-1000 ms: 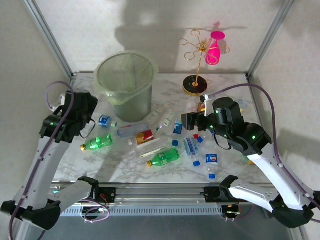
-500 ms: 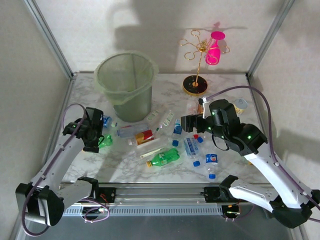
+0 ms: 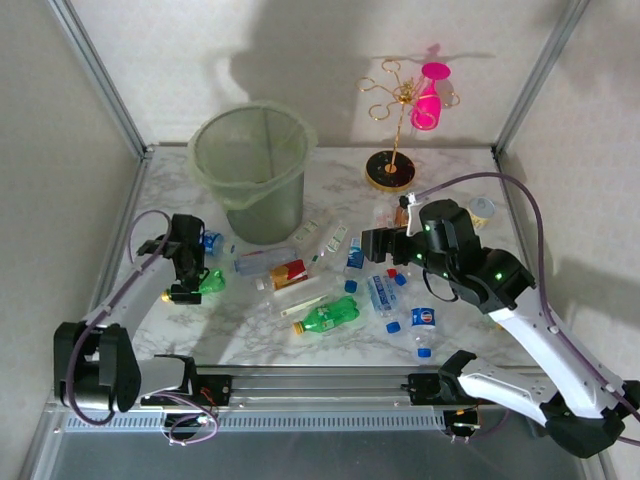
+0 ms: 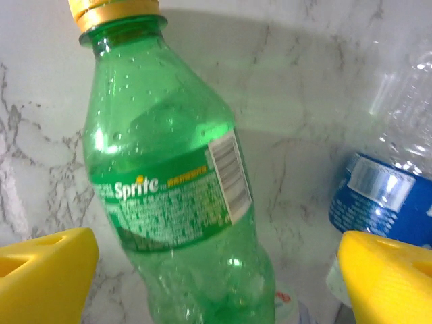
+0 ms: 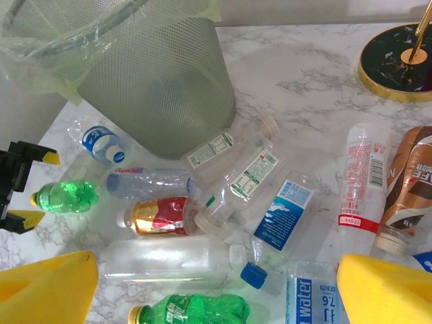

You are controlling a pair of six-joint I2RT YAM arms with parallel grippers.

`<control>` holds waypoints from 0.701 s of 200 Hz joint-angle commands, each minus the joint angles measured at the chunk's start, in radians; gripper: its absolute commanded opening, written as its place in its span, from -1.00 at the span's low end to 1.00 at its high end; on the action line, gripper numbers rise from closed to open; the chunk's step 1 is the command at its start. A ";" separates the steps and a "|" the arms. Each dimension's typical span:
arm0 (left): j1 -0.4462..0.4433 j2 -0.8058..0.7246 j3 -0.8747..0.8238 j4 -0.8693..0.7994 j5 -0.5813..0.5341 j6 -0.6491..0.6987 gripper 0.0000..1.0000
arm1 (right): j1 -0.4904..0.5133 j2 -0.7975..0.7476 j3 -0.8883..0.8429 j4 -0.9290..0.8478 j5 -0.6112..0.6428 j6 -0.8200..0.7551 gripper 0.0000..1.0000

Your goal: Put the plastic bottles in the bin

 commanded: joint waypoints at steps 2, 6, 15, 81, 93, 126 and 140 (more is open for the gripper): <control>0.018 0.026 -0.016 0.033 0.006 0.061 0.79 | 0.007 0.014 0.010 0.028 0.007 0.014 0.84; 0.018 0.028 -0.018 0.035 0.003 0.063 0.79 | 0.007 0.015 0.010 0.030 0.007 0.014 0.83; 0.018 0.031 -0.032 0.042 0.001 0.060 0.79 | 0.006 0.021 0.010 0.031 0.010 0.013 0.83; 0.029 0.097 -0.092 0.097 0.037 0.094 0.76 | 0.007 0.039 -0.008 0.045 0.004 0.018 0.83; 0.030 0.107 -0.098 0.109 0.040 0.099 0.69 | 0.006 0.038 -0.009 0.045 0.008 0.016 0.83; 0.032 0.098 -0.108 0.117 0.007 0.111 0.39 | 0.006 0.037 -0.015 0.049 0.012 0.020 0.83; 0.035 0.087 -0.107 0.115 0.002 0.119 0.23 | 0.007 0.036 -0.016 0.047 0.014 0.022 0.82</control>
